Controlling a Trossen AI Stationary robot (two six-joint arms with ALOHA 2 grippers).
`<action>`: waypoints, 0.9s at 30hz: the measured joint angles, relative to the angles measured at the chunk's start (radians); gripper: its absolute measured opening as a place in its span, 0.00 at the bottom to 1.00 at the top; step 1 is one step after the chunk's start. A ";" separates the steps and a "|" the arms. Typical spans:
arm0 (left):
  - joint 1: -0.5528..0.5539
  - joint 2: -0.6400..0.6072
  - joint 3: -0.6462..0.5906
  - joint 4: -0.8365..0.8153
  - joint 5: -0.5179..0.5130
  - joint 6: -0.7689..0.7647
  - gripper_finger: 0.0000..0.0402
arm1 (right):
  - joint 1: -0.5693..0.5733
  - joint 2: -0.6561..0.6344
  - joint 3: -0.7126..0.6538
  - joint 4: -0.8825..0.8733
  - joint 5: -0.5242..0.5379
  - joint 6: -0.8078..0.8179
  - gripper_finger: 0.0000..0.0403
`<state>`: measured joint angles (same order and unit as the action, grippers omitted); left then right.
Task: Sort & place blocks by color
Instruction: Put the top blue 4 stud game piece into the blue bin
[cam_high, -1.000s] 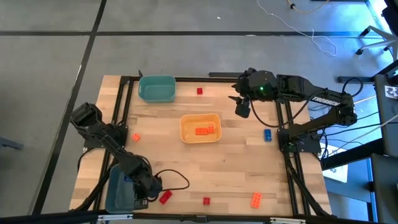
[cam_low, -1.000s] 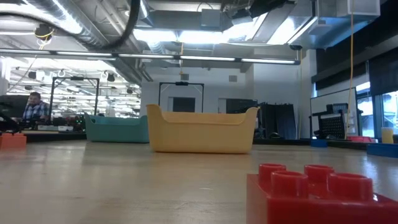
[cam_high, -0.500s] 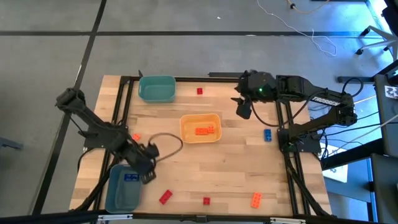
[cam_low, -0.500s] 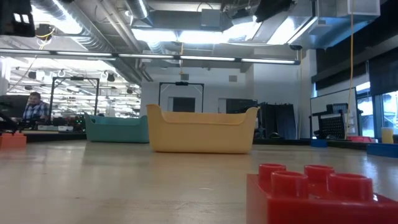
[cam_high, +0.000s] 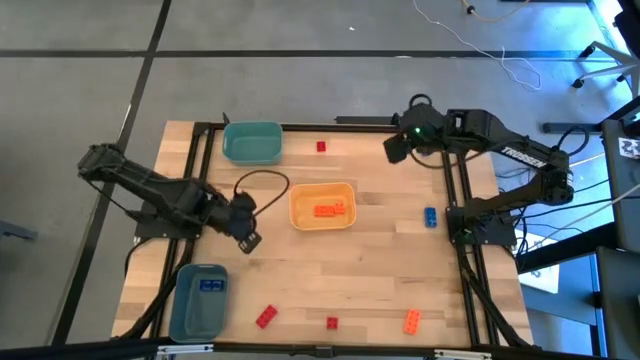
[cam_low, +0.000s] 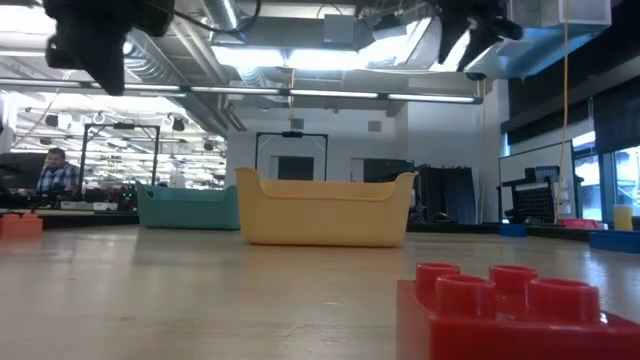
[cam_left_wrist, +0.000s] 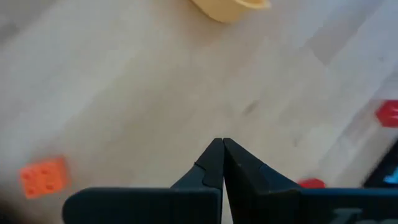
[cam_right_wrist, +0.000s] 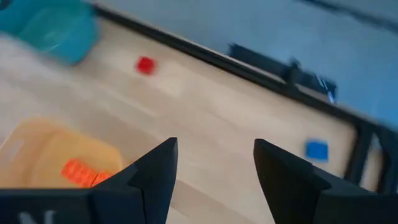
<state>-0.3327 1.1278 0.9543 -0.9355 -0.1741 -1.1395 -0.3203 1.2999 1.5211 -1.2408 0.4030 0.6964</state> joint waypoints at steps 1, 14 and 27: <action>0.021 0.000 0.000 -0.001 0.000 0.021 0.00 | -0.023 0.000 0.000 -0.022 0.000 0.056 0.53; 0.209 0.000 -0.001 0.008 0.020 0.257 0.00 | -0.370 0.066 -0.002 -0.207 -0.079 0.032 0.53; 0.314 0.002 0.110 0.006 -0.026 0.492 0.00 | -0.627 0.209 -0.157 -0.095 -0.215 -0.161 0.53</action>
<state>-0.0190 1.1294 1.0639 -0.9290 -0.1999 -0.6478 -0.9468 1.5090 1.3639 -1.3362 0.1879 0.5357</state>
